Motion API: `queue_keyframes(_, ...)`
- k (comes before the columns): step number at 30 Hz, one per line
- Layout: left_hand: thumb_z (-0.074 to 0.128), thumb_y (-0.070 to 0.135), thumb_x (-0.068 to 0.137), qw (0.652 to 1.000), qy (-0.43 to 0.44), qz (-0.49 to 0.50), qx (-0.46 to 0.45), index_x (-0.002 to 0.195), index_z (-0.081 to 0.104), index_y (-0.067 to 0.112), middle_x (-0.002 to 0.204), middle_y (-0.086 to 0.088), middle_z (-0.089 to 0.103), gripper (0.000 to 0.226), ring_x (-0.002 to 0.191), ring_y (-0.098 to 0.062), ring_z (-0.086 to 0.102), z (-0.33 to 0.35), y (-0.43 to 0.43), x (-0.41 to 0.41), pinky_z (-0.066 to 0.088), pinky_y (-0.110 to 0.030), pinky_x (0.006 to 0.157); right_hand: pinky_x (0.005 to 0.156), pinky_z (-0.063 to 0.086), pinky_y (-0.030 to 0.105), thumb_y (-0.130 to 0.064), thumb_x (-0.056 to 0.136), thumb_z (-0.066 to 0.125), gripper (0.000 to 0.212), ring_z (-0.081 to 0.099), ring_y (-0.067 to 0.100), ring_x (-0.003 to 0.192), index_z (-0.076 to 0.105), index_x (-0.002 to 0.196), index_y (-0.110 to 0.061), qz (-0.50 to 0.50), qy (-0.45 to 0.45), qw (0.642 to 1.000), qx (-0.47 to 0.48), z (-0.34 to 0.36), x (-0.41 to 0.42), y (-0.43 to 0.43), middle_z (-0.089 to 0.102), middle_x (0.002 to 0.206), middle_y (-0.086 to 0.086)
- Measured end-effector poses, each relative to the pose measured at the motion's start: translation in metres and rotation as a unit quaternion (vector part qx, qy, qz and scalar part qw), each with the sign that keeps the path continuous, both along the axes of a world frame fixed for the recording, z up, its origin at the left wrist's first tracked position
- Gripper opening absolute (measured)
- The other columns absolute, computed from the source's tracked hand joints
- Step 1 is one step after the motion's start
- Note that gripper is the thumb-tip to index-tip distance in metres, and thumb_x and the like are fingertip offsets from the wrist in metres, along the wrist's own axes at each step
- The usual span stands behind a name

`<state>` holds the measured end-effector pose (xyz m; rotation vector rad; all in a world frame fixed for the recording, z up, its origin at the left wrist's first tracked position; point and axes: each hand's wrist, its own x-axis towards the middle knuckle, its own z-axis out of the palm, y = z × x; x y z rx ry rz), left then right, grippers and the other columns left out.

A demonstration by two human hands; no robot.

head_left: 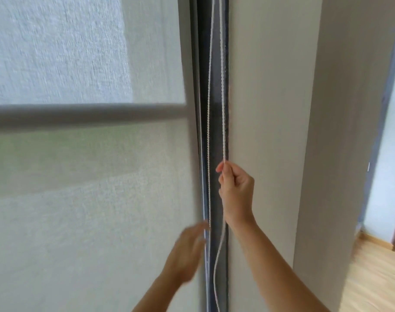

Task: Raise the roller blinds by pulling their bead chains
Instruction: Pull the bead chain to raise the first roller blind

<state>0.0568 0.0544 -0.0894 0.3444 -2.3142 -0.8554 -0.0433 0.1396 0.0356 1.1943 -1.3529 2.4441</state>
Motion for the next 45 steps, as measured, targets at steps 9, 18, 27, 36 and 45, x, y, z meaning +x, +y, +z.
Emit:
queue_keyframes(9, 0.048, 0.031, 0.095, 0.945, 0.295, -0.086, 0.111, 0.141, 0.026, 0.018, 0.118, -0.001, 0.055, 0.053, 0.092, -0.014, 0.067, 0.244, 0.018, -0.028, 0.056, -0.029, 0.077, 0.049, 0.030, 0.023, -0.002, 0.095, 0.049, 0.035, 0.035, 0.008, 0.047, 0.062, 0.065, -0.014, -0.023, -0.059, 0.989, 0.132, -0.137, 0.026, -0.002, 0.040, 0.048, -0.007)
queue_keyframes(18, 0.035, 0.010, 0.100, 0.881, 0.456, 0.012, 0.125, 0.083, 0.054, 0.020, 0.059, 0.007, 0.037, 0.027, 0.053, -0.010, 0.032, 0.225, 0.041, -0.037, 0.028, -0.025, 0.051, 0.047, 0.029, 0.017, 0.004, 0.091, 0.055, 0.050, 0.035, 0.003, 0.042, 0.065, 0.060, -0.034, 0.002, -0.052, 0.965, 0.257, -0.241, 0.035, 0.005, 0.041, 0.045, -0.003)
queue_keyframes(27, 0.035, 0.011, 0.093, 0.921, 0.378, 0.032, 0.091, 0.083, 0.052, 0.024, 0.059, 0.012, 0.044, 0.023, 0.052, -0.006, 0.037, 0.103, 0.046, -0.033, 0.033, -0.019, 0.051, 0.106, 0.043, 0.048, 0.015, 0.081, 0.037, 0.052, 0.057, 0.027, 0.117, 0.054, 0.126, -0.003, 0.167, 0.168, 0.826, 0.511, -0.093, -0.059, -0.005, 0.058, 0.128, 0.017)
queue_keyframes(36, 0.036, -0.002, 0.096, 0.959, 0.239, 0.111, 0.099, 0.077, 0.051, 0.028, 0.052, 0.014, 0.046, 0.037, 0.041, -0.006, 0.034, -0.002, 0.032, -0.021, 0.026, -0.011, 0.045, 0.095, 0.051, 0.039, -0.032, 0.092, 0.055, 0.048, 0.055, 0.026, 0.115, 0.046, 0.134, -0.009, -0.060, 0.069, 0.996, -0.005, 0.214, -0.011, -0.026, 0.053, 0.129, 0.013)
queue_keyframes(45, 0.038, -0.002, 0.094, 0.971, 0.178, 0.132, 0.088, 0.072, 0.046, 0.041, 0.043, 0.010, 0.033, 0.049, 0.041, -0.002, 0.030, -0.069, 0.044, -0.007, 0.026, -0.019, 0.045, 0.051, 0.047, 0.029, -0.010, 0.094, 0.052, 0.014, 0.052, 0.015, 0.054, 0.062, 0.095, -0.001, -0.103, 0.111, 0.985, -0.087, 0.211, 0.032, -0.022, 0.055, 0.065, 0.001)
